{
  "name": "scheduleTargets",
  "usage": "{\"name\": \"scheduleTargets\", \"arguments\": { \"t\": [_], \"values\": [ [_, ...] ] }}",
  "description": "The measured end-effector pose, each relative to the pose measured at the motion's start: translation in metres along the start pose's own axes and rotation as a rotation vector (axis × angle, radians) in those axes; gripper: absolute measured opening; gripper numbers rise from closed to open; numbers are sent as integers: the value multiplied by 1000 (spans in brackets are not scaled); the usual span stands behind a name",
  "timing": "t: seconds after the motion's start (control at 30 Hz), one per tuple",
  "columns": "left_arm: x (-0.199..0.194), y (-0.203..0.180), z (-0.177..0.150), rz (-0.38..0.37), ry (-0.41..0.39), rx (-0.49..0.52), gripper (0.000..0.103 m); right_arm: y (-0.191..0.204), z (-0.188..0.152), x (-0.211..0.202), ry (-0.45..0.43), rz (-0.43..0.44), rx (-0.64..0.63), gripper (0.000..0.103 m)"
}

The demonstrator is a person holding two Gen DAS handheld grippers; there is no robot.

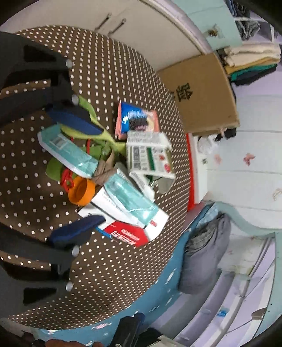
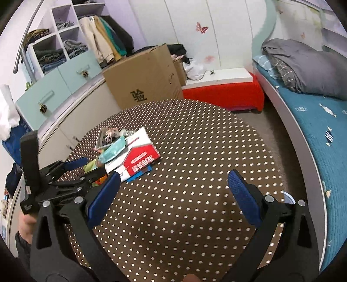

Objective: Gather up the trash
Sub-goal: 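Grasp the teal wrapper with the left tool while the right tool grasps the orange cap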

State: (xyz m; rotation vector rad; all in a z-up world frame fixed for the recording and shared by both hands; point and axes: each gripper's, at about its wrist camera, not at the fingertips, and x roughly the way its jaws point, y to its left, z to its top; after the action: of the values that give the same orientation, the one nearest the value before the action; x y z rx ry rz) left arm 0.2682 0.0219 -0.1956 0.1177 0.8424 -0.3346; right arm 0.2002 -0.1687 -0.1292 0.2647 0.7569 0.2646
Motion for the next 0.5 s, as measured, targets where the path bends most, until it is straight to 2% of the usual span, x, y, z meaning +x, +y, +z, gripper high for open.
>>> {"name": "scheduleTargets", "arguments": {
  "t": [0.07,0.1,0.13,0.17,0.23,0.5],
  "values": [
    [6,1,1,-24,20,9,45,3,-2,3,10,4,-8,97],
    [6,1,1,-29,18,11,42,6,-3,5,13,6,-11,97],
    [5,2,2,-42,12,10,34,9,-4,6,18,7,-22,97],
    [3,3,2,-50,6,6,23,12,-4,8,21,8,-31,97],
    [-3,4,2,-70,-11,-13,22,20,-5,12,30,14,-48,97],
    [-27,12,-15,-64,-63,-90,22,56,-15,35,94,74,-157,96]
  ]
}}
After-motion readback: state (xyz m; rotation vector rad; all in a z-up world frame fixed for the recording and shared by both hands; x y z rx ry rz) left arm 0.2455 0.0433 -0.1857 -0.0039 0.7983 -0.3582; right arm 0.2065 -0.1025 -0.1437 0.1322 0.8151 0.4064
